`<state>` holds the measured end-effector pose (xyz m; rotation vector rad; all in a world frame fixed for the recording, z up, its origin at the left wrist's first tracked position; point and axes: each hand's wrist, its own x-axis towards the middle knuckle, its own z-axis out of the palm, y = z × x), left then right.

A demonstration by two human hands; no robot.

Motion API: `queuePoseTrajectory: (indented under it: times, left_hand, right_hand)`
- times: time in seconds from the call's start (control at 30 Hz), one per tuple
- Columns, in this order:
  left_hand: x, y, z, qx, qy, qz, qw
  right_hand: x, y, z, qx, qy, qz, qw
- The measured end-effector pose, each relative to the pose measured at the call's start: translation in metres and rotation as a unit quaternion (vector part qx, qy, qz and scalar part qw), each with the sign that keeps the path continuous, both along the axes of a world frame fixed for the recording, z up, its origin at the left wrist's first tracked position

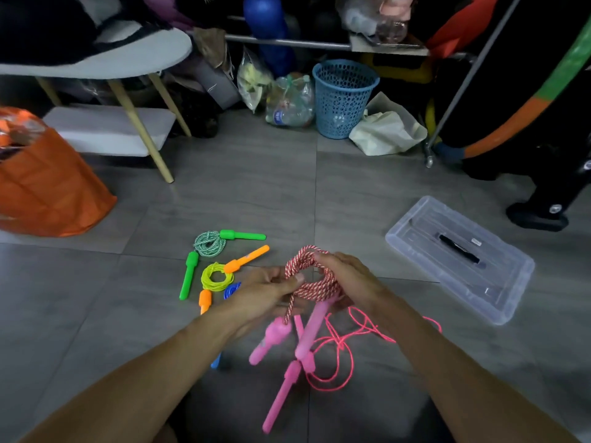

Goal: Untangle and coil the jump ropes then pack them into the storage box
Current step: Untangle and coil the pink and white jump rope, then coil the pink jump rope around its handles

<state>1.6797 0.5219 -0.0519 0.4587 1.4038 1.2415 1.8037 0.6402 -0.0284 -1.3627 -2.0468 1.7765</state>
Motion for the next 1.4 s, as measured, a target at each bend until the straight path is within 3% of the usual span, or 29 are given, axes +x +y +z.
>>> queuePoseTrajectory:
  times: [0.07, 0.4, 0.63, 0.87, 1.0, 1.13, 1.27, 1.4]
  left_hand:
    - [-0.016, 0.022, -0.02, -0.006, 0.009, 0.042, 0.999]
    - [-0.114, 0.156, -0.196, -0.053, 0.029, 0.15, 0.987]
    - [-0.154, 0.206, -0.301, -0.08, 0.203, 0.144, 0.965]
    - [-0.14, 0.192, -0.307, -0.084, 0.398, 0.087, 0.91]
    - [-0.119, 0.143, -0.302, -0.101, 0.468, 0.027, 0.877]
    - [-0.08, 0.072, -0.295, -0.117, 0.551, -0.085, 0.822]
    - [-0.031, 0.002, -0.29, -0.042, 0.594, -0.22, 0.773]
    - [0.002, -0.011, -0.296, 0.05, 0.602, -0.251, 0.756]
  right_hand:
    - [-0.021, 0.021, -0.023, -0.026, 0.016, 0.004, 1.0]
    - [-0.124, 0.142, -0.211, 0.099, -0.06, -0.064, 0.991]
    - [-0.161, 0.189, -0.303, 0.155, -0.131, -0.106, 0.974]
    - [-0.152, 0.193, -0.313, 0.183, -0.145, -0.094, 0.968]
    - [-0.135, 0.177, -0.289, 0.204, -0.128, -0.069, 0.968]
    - [-0.111, 0.147, -0.262, 0.252, -0.126, 0.009, 0.96]
    - [-0.072, 0.104, -0.255, 0.292, -0.143, 0.084, 0.942]
    - [-0.019, 0.063, -0.26, 0.29, -0.157, 0.147, 0.933]
